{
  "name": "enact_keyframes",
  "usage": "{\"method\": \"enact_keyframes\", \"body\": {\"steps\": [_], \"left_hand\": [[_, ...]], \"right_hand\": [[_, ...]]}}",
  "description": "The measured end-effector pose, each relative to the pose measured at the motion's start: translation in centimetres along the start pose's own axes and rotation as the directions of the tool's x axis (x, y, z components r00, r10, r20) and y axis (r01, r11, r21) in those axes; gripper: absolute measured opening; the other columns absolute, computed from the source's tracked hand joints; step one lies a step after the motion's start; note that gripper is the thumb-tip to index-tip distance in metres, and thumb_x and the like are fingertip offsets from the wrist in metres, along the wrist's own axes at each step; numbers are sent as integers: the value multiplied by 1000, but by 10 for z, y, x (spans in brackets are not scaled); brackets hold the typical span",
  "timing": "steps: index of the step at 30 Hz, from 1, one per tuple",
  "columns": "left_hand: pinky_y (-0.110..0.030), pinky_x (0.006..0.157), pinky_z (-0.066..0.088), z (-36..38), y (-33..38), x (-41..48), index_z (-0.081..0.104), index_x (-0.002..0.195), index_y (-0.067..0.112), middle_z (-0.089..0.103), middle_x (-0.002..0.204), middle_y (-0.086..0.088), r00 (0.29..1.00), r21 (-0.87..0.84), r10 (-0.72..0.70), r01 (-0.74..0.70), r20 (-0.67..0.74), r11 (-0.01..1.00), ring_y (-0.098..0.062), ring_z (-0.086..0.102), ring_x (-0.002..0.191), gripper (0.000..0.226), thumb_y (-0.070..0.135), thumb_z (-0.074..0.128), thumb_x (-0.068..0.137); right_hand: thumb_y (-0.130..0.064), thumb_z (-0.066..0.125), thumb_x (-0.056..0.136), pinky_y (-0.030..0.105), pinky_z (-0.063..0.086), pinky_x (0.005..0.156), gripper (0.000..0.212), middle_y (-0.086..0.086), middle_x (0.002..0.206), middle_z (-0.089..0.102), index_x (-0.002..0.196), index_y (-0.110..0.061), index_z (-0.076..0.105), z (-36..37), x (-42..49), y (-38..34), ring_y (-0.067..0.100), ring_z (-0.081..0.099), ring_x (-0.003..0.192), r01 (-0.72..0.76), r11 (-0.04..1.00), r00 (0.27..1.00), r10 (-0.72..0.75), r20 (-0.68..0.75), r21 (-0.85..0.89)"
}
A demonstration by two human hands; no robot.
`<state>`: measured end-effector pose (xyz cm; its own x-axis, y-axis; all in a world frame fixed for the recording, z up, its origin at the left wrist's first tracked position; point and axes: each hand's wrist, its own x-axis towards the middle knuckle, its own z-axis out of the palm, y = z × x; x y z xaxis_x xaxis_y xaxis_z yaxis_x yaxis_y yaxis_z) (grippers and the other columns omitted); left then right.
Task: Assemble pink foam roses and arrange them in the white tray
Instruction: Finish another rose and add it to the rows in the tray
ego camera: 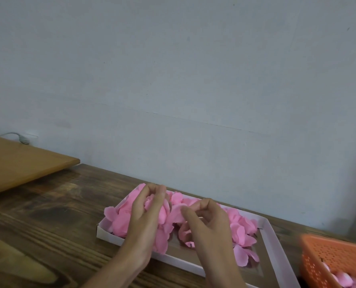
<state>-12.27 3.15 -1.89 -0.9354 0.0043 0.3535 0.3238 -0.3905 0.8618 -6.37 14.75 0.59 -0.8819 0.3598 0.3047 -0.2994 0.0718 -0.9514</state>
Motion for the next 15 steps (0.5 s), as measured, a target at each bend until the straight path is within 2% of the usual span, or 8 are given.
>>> {"method": "enact_keyframes", "body": {"steps": [2,4,7,9,12,15], "left_hand": [[-48,81,54,2,4,-3,59,87,17,59,80,-16,998,30,53,-54,30,998,-26,63,80,41,58,64,86],[-46,81,52,3,7,-6,58,88,19,57,76,-11,993,62,98,-102,68,993,-25,61,80,38,56,67,90],[-47,87,55,5,9,-9,59,95,21,61,85,-11,985,90,121,-132,121,987,-28,64,92,45,65,68,88],[-42,86,55,6,9,-10,59,100,20,63,93,-8,982,91,127,-140,138,986,-21,65,95,42,61,67,93],[-38,84,53,6,9,-11,58,99,17,61,91,-5,982,76,134,-145,134,986,-17,62,89,36,52,65,98],[-34,76,54,6,9,-8,58,93,16,61,84,-7,991,42,106,-110,79,993,-20,62,82,38,53,62,99]], "right_hand": [[-9,74,86,28,49,56,15,3,63,68,78,-7,61,0,-1,0,13,61,56,14,1000,1000,-14,-4,-19],[-8,74,85,32,50,62,15,1,64,67,76,-8,62,1,-2,-1,13,60,60,41,998,999,-42,-9,-39],[-10,76,84,19,48,61,16,-1,66,68,73,-10,63,2,-2,-3,9,64,64,121,989,992,-123,-13,-81],[-14,77,85,15,48,61,18,0,69,69,75,-9,63,3,-3,-5,10,67,69,157,986,988,-156,21,-64],[-14,77,86,18,50,63,18,1,72,69,77,-11,62,3,-4,-4,13,69,72,173,984,984,-171,49,-48],[-9,73,85,28,53,69,18,-2,74,69,77,-16,59,0,-2,2,13,68,73,167,974,986,-167,10,-152]]}}
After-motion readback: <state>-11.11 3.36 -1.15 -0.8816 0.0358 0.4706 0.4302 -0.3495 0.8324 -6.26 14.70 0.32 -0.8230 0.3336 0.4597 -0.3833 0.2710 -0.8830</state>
